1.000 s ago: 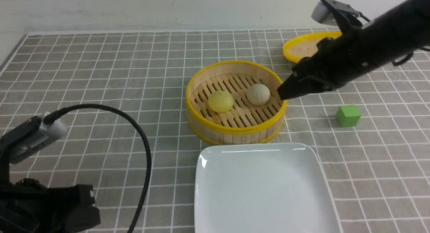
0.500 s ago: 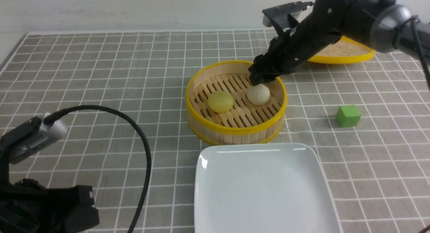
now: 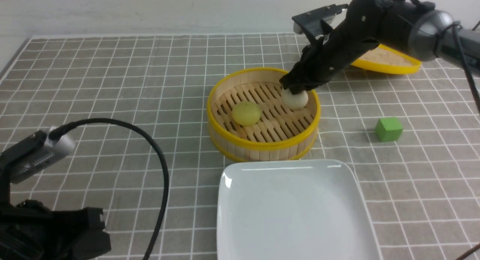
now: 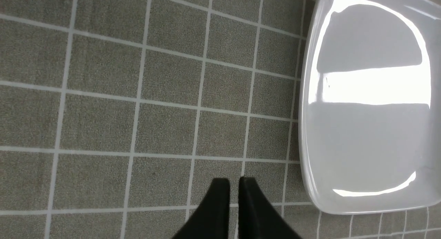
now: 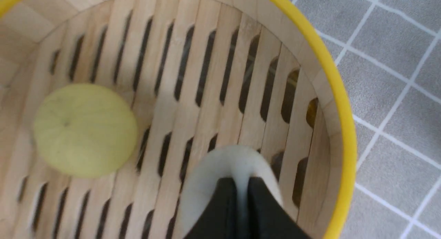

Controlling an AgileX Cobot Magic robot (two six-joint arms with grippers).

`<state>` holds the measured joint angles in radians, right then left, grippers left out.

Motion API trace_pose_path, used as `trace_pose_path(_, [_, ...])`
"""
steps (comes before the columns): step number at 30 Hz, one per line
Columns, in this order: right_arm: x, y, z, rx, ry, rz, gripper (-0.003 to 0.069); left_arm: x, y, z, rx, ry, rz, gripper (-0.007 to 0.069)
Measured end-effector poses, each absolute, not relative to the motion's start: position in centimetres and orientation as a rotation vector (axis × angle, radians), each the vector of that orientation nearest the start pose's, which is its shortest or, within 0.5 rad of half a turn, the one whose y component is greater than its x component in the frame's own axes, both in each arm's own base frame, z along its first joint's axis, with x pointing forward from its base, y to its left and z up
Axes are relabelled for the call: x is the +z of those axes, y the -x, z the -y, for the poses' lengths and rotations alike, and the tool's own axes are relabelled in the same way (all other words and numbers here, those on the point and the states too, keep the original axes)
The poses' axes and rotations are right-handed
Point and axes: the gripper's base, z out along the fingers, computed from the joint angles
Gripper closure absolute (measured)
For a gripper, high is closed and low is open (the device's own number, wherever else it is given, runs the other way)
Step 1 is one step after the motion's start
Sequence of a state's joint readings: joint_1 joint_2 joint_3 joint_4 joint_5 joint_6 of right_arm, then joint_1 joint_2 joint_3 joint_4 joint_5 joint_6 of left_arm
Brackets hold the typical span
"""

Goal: Put the steamed buns into the plate on the grey tablecloth.
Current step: 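Move the steamed bun from the bamboo steamer onto the white plate with the right gripper, then reach into the bamboo steamer and grasp a bun with the left gripper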

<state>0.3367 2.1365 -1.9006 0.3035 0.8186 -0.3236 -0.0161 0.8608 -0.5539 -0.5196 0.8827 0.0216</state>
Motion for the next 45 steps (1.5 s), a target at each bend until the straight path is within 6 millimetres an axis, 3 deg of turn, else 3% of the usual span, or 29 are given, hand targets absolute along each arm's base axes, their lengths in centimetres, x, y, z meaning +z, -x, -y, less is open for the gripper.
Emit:
trace_pose_path(1, [25.6, -45.2, -17.9, 0.369, 0.652, -2.436, 0.0636, 25.7, -13.7, 3.7, -0.635, 0.262, -2.599, 0.0554])
trace_pose_path(2, [28.2, -43.8, -17.6, 0.381, 0.68, -2.442, 0.0635, 25.7, -13.7, 3.7, -0.636, 0.261, -2.6, 0.0552])
trace_pose_path(3, [28.2, -43.8, -17.6, 0.381, 0.68, -2.442, 0.0635, 25.7, -13.7, 3.7, -0.636, 0.261, -2.6, 0.0552])
trace_pose_path(5, [33.1, -40.4, -16.7, 0.401, 0.741, -2.455, 0.0635, 25.7, -13.7, 3.7, -0.636, 0.261, -2.6, 0.0552])
trace_pose_path(9, [38.3, -35.9, -15.4, 0.446, 0.77, -2.467, 0.0635, 25.7, -13.7, 3.6, -0.617, 0.254, -2.602, 0.0549])
trace_pose_path(13, [40.1, -33.1, -15.0, 0.529, 0.685, -2.476, 0.0635, 25.6, -13.7, 3.5, -0.586, 0.239, -2.606, 0.0544])
trace_pose_path(16, [38.7, -31.7, -15.3, 0.582, 0.681, -2.545, 0.0635, 25.5, -13.7, 3.3, -0.563, 0.227, -2.612, 0.0538])
trace_pose_path(17, [36.5, -30.9, -15.7, 0.604, 0.701, -2.621, 0.0635, 25.5, -13.7, 3.3, -0.55, 0.22, -2.618, 0.0537])
trace_pose_path(18, [35.9, -30.7, -15.8, 0.607, 0.704, -2.644, 0.0635, 25.5, -13.7, 3.3, -0.55, 0.22, -2.618, 0.0537])
trace_pose_path(20, [31.2, -29.5, -16.7, 0.614, 0.732, -2.772, 0.0633, 25.4, -13.6, 3.2, -0.534, 0.21, -2.625, 0.0536])
trace_pose_path(21, [30.9, -29.5, -16.7, 0.613, 0.727, -2.778, 0.0633, 25.4, -13.6, 3.2, -0.534, 0.21, -2.625, 0.0536])
trace_pose_path(22, [28.1, -29.2, -17.3, 0.599, 0.701, -2.793, 0.0627, 25.4, -13.6, 3.2, -0.526, 0.201, -2.626, 0.0535])
trace_pose_path(23, [27.7, -29.2, -17.4, 0.597, 0.7, -2.794, 0.0625, 25.4, -13.6, 3.2, -0.523, 0.196, -2.627, 0.0535])
trace_pose_path(24, [25.1, -29.1, -17.8, 0.573, 0.66, -2.788, 0.0615, 25.4, -13.6, 3.1, -0.516, 0.184, -2.627, 0.0535])
trace_pose_path(27, [21.3, -29.0, -18.3, 0.532, 0.614, -2.788, 0.0577, 25.4, -13.6, 3.1, -0.506, 0.169, -2.628, 0.0533])
trace_pose_path(28, [21.0, -28.9, -18.3, 0.53, 0.609, -2.789, 0.0568, 25.4, -13.6, 3.1, -0.503, 0.166, -2.628, 0.0533])
trace_pose_path(30, [19.2, -29.0, -18.5, 0.521, 0.586, -2.812, 0.0488, 25.3, -13.6, 3.0, -0.485, 0.157, -2.631, 0.0533])
trace_pose_path(34, [18.7, -29.2, -18.6, 0.517, 0.572, -2.811, 0.0333, 25.3, -13.6, 2.8, -0.468, 0.181, -2.637, 0.0531])
trace_pose_path(38, [19.8, -29.4, -18.3, 0.477, 0.622, -2.78, 0.0253, 25.3, -13.6, 2.9, -0.482, 0.222, -2.636, 0.0526])
trace_pose_path(39, [19.8, -29.4, -18.3, 0.477, 0.622, -2.78, 0.0253, 25.3, -13.6, 2.9, -0.487, 0.227, -2.633, 0.0526])
trace_pose_path(41, [22.5, -29.7, -17.5, 0.426, 0.646, -2.729, 0.0275, 25.7, -13.9, 3.1, -0.53, 0.246, -2.604, 0.0522])
trace_pose_path(42, [22.8, -29.7, -17.4, 0.416, 0.652, -2.724, 0.0284, 25.8, -13.9, 3.1, -0.534, 0.247, -2.601, 0.0522])
trace_pose_path(45, [28.0, -29.1, -15.3, 0.336, 0.638, -2.647, 0.0425, 27.4, -15.1, 3.4, -0.572, 0.202, -2.564, 0.0519])
